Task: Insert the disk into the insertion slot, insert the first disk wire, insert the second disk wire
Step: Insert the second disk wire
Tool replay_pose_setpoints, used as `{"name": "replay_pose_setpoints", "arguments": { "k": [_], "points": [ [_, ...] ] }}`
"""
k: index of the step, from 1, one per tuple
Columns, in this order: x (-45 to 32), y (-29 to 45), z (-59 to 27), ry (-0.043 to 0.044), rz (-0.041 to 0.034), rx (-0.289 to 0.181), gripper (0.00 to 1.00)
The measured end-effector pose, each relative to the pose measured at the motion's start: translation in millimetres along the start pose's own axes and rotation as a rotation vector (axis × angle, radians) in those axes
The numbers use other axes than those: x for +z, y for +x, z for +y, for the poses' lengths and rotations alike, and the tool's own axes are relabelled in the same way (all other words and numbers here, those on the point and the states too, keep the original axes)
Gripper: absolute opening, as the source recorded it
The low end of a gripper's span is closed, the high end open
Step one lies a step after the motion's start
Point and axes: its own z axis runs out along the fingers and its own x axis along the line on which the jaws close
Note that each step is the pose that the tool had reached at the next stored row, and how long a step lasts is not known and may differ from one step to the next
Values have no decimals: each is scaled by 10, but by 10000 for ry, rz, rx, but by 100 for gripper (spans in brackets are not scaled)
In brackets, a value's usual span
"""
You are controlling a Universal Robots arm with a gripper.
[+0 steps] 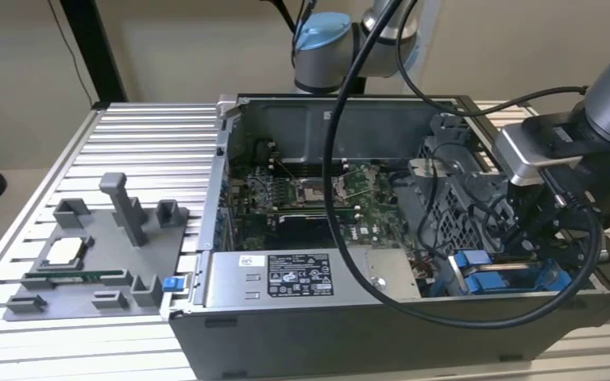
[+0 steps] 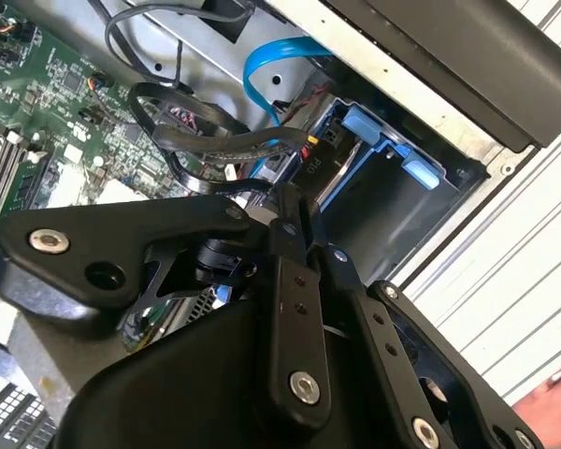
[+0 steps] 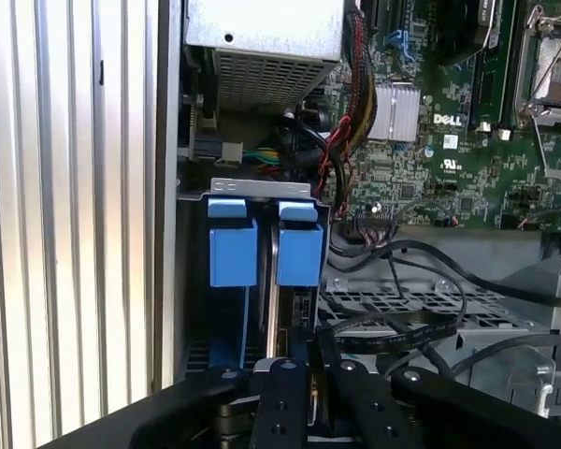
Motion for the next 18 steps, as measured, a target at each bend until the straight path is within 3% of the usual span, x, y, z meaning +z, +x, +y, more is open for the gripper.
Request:
{"name": "replay_pose_setpoints", "arguments": {
  "k": [14,18],
  "points": [
    [48,-13,3,36,28,228,0],
    [98,-4,6,47,54,298,0]
  ]
}}
